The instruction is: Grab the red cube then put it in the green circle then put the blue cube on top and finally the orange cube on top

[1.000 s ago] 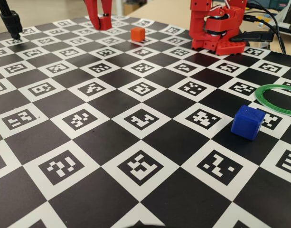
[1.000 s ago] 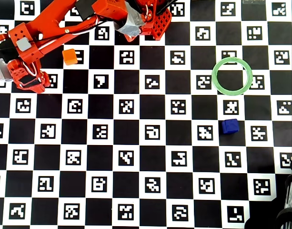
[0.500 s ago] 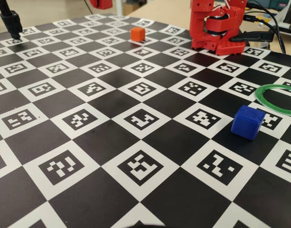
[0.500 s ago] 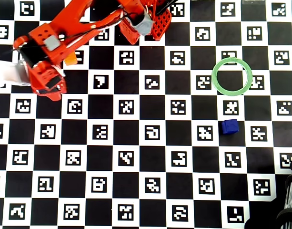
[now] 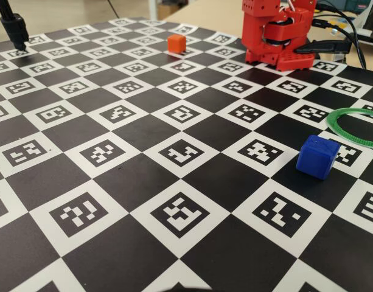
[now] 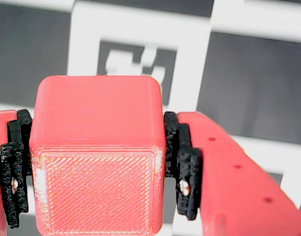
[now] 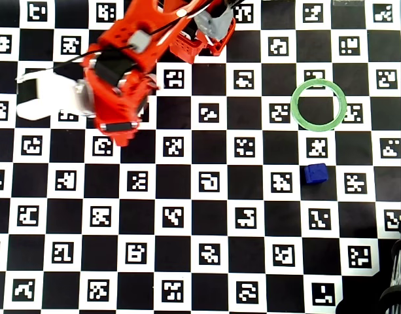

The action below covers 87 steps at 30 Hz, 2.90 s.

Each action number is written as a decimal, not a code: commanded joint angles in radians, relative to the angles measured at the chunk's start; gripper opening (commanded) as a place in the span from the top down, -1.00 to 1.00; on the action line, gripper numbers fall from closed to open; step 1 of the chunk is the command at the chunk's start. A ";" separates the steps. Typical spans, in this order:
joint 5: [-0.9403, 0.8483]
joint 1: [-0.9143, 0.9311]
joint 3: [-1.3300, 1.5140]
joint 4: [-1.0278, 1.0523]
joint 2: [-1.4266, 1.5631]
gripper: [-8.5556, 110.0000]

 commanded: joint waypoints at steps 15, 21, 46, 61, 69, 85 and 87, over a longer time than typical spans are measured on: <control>0.758 -0.588 0.103 0.091 0.150 0.88; 0.950 -0.770 0.141 0.064 0.149 0.90; 1.437 -1.307 0.043 -0.262 -0.104 0.90; 1.513 -1.445 0.063 -0.341 -0.213 0.90; 1.497 -1.414 0.244 -0.495 -0.204 0.90; 1.502 -1.434 0.414 -0.641 -0.209 0.90; 1.502 -1.445 0.436 -0.670 -0.213 0.90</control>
